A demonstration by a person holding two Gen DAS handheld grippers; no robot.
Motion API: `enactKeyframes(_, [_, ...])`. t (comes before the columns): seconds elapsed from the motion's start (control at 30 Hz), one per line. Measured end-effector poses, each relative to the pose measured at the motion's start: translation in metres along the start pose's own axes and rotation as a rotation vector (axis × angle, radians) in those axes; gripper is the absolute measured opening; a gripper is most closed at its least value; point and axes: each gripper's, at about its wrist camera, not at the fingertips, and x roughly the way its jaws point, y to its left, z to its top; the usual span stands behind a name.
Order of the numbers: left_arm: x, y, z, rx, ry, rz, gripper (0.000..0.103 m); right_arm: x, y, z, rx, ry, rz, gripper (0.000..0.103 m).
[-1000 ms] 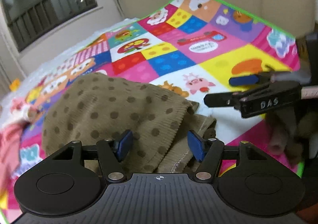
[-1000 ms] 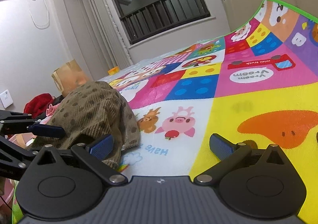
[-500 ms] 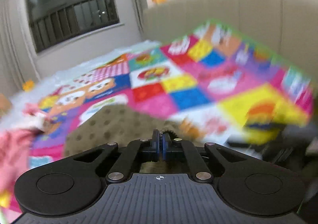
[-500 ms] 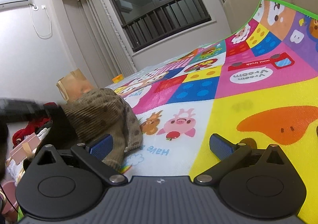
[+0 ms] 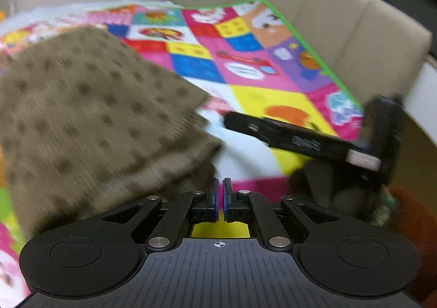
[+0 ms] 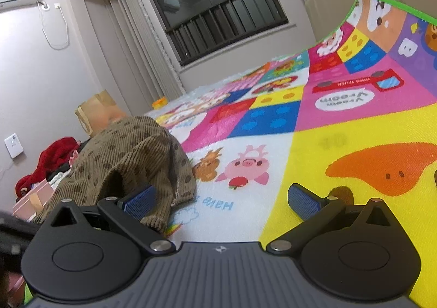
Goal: Fold clothes
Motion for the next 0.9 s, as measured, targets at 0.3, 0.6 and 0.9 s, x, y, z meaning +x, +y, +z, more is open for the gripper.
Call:
enactKeyframes(0.3, [-0.073,0.013,0.019,0.003,-0.269,-0.016,0.068,0.001,0.021,0.018,-0.121,0.116,0.014,0.103])
enactKeyframes(0.6, [-0.039,0.081,-0.006,-0.186,-0.176,0.051,0.067,0.054,0.082,0.053,-0.376,0.188,-0.134,0.103])
enactKeyframes(0.9, [-0.083,0.092,0.042,-0.091,-0.342,-0.045,0.078,0.082,0.097,0.039,-0.590,0.300,-0.237,0.103])
